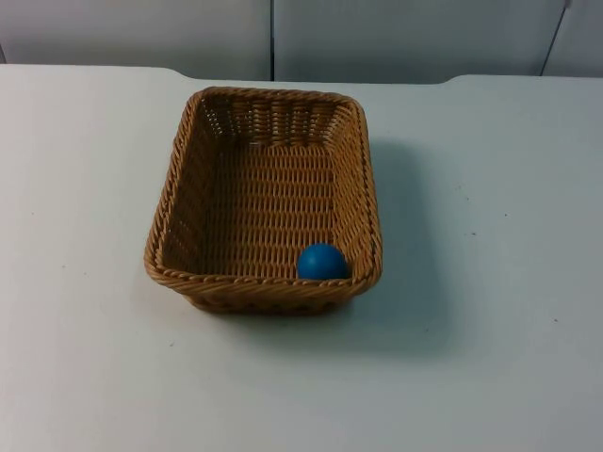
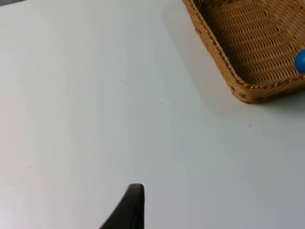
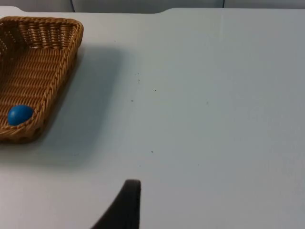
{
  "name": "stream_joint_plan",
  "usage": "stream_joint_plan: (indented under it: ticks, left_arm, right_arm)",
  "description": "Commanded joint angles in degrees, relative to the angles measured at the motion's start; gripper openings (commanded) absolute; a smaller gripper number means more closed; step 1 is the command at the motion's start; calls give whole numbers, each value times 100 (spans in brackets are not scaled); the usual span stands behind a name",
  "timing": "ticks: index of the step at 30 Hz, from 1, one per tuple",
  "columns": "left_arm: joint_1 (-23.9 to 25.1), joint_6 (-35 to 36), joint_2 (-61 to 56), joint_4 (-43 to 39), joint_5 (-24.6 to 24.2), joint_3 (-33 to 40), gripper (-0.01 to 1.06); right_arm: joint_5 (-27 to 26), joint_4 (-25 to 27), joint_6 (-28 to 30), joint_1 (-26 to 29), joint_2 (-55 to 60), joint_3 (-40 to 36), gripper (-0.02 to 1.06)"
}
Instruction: Pick up the basket with the left hand and place the ball into the basket with the right hand.
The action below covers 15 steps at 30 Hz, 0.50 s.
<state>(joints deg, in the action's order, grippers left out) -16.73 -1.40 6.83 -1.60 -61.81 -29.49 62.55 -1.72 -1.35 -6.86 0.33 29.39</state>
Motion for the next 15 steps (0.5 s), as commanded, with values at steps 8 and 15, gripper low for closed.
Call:
stream_joint_plan:
  ticks: [8,15]
  left_arm:
    - [-39,35,-278,-25,4,5,97]
    - [-39,35,-435,-25,4,5,97]
  right_arm:
    - [-74,28,35,-21,-33,-26,101]
    - [-74,27,35,-21,-33,-26,101]
